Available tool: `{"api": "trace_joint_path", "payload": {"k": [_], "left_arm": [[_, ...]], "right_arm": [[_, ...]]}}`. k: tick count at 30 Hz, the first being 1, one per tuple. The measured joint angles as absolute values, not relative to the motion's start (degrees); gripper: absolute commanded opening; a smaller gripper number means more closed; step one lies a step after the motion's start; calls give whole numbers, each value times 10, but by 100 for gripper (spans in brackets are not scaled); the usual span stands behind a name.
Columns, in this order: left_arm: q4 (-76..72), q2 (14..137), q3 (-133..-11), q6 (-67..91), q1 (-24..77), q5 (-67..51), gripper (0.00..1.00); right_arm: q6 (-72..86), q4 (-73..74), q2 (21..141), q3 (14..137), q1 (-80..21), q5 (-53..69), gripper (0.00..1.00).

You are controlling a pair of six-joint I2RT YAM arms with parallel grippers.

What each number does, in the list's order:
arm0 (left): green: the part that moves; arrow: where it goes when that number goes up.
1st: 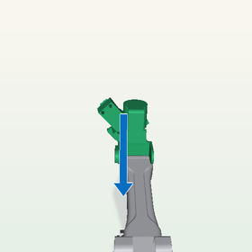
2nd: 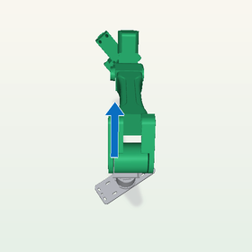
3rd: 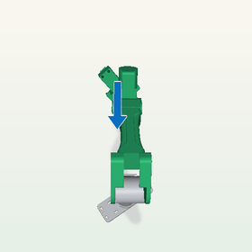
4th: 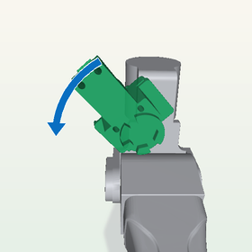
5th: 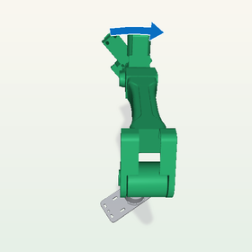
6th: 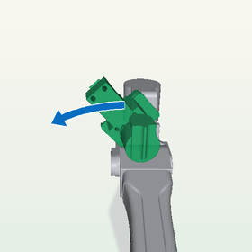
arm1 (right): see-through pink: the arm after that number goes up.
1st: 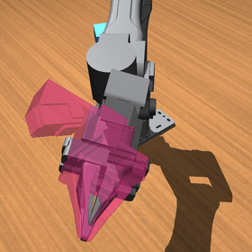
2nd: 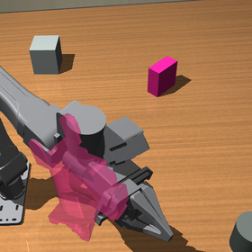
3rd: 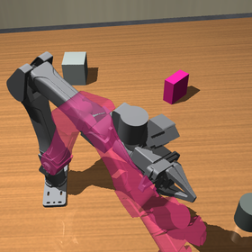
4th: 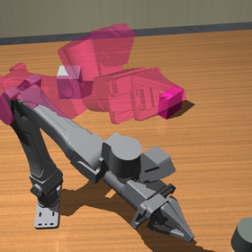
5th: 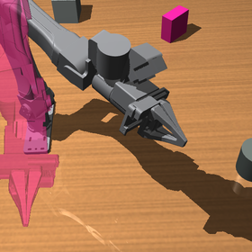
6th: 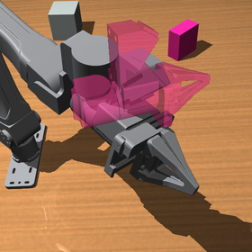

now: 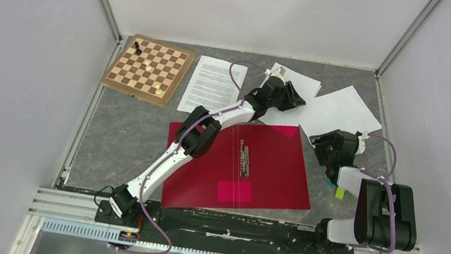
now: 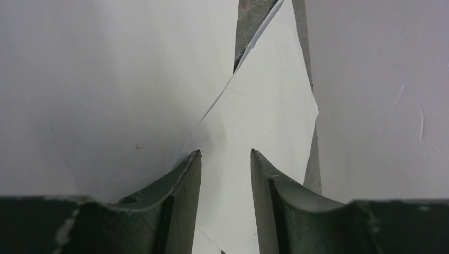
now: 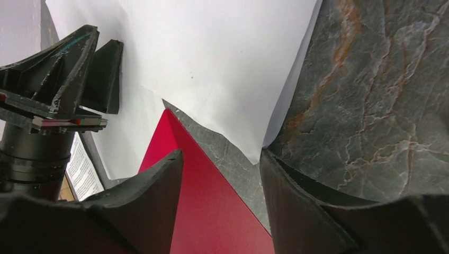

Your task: Put the files into the folder

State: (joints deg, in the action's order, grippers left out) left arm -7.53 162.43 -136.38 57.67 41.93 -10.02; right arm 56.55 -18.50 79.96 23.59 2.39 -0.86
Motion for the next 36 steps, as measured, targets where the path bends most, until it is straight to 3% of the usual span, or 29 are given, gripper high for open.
{"api": "trace_joint_path", "payload": {"k": [7, 14, 17, 36], "left_arm": [[-58, 1624, -1371, 577, 422, -88, 45], [-50, 1624, -1373, 577, 422, -85, 44], [-48, 1624, -1375, 577, 422, -84, 44], [-37, 1624, -1378, 577, 422, -80, 43]], "right_arm": [[568, -191, 812, 238, 30, -10, 49], [556, -164, 789, 237, 33, -27, 63], [549, -152, 770, 230, 36, -36, 63], [559, -231, 829, 225, 40, -29, 31]]}}
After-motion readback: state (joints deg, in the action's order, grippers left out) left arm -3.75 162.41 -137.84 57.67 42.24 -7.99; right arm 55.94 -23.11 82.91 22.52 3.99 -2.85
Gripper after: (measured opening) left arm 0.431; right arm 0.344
